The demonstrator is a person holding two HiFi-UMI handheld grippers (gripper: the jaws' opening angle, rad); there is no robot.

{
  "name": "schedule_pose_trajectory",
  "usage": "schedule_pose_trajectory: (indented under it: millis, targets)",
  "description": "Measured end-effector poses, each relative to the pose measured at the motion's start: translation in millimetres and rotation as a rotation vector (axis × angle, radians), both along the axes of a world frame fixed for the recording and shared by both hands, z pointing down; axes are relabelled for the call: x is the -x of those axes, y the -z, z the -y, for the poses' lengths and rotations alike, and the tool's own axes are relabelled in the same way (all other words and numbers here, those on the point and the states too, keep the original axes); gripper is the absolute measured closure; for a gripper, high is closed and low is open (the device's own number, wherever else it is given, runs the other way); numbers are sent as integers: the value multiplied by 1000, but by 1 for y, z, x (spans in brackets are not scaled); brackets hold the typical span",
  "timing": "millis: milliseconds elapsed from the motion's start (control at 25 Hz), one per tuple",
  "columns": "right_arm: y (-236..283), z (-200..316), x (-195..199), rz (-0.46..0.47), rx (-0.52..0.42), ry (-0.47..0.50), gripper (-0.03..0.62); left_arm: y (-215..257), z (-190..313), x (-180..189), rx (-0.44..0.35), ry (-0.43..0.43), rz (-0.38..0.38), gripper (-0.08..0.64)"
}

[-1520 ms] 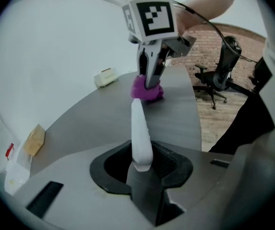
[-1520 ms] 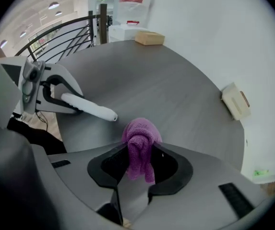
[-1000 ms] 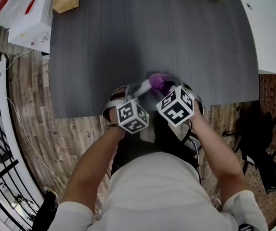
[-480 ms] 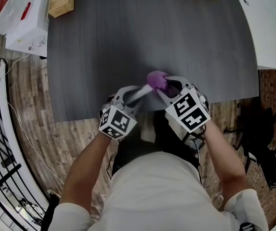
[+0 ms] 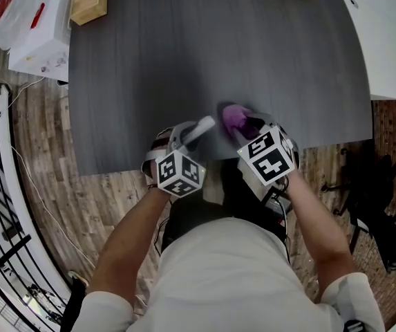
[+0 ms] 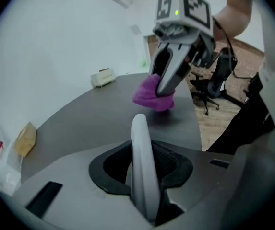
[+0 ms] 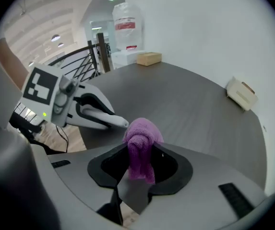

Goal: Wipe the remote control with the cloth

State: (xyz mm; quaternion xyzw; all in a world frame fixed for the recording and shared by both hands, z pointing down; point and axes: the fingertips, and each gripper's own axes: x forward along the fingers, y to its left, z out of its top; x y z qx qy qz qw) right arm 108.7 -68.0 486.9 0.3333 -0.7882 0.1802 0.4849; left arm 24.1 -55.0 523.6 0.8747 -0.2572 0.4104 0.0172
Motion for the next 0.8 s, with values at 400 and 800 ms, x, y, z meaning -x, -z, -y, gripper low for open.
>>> schedule_pose_trajectory:
  millis: [400, 800]
  targets:
    - [-26, -21, 20, -37, 39, 59, 463, -14, -26, -20, 13, -128, 135, 346]
    - [-39, -17, 20, -123, 28, 106, 462, -7, -57, 26, 93, -45, 54, 295]
